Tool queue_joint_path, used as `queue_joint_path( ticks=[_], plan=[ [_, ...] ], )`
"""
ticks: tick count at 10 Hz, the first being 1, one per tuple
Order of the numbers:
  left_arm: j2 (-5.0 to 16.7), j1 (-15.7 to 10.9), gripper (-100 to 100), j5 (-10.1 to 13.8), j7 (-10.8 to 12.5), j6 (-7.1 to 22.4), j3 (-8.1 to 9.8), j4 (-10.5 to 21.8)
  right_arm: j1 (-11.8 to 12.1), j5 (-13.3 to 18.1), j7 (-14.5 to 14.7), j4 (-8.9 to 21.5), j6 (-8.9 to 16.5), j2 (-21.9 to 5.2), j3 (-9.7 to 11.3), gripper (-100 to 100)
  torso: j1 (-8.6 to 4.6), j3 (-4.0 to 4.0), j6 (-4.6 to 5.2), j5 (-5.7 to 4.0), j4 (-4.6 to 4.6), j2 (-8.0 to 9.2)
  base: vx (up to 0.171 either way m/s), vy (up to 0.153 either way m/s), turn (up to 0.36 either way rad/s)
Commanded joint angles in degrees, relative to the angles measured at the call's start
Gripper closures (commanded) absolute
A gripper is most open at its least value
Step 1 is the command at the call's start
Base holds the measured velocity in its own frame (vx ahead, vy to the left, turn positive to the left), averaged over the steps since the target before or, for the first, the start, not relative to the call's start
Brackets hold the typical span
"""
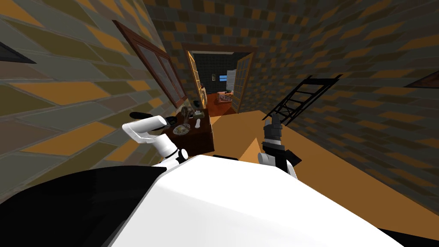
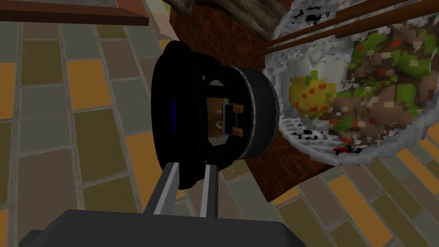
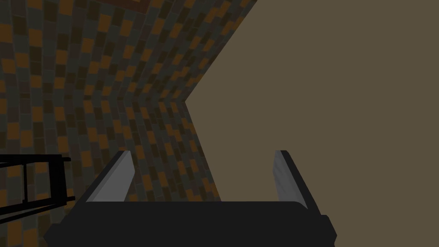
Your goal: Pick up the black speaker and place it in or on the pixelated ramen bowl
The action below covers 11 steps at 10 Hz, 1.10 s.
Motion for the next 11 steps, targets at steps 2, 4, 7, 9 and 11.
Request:
queue_joint_path(
  ticks=[2, 4, 7, 9, 11],
  plan=[
    [-2.74, -0.83, 100, -0.41, -0.64, 0.13, 2.86, -0.94, 0.00, 0.00, 0.00, 0.00, 0.00, 0.00, 0.00, 0, 0.03, 0.01, -0.01, -0.01, 0.01, 0.01, 0.085, -0.155, -0.041],
    [-2.39, -0.53, -100, -0.21, -0.58, 0.22, 2.37, -0.92, 0.00, 0.00, 0.00, 0.00, 0.00, -0.01, -0.01, 0, 0.45, 0.16, -0.08, 0.01, 0.09, 0.24, 0.019, -0.035, -0.004],
    [-2.38, -0.54, -100, -0.21, -0.58, 0.22, 2.35, -0.91, -0.01, 0.00, 0.00, 0.00, 0.00, -0.02, -0.02, 0, 0.75, 0.29, -0.10, 0.09, 0.15, 0.45, 0.001, -0.002, 0.000],
    [-2.38, -0.54, 0, -0.20, -0.58, 0.22, 2.34, -0.92, -0.01, 0.00, 0.00, 0.00, 0.00, -0.02, -0.02, 0, 0.77, 0.30, -0.10, 0.10, 0.15, 0.47, 0.000, 0.000, 0.000],
    [1.06, -2.68, -100, -1.43, -0.11, 3.09, 3.17, 0.82, -0.02, 0.00, 0.00, 0.00, 0.00, -0.02, -0.01, 0, 0.80, 0.34, -0.06, 0.09, 0.17, 0.55, -0.043, 0.018, -0.196]
  ],
)
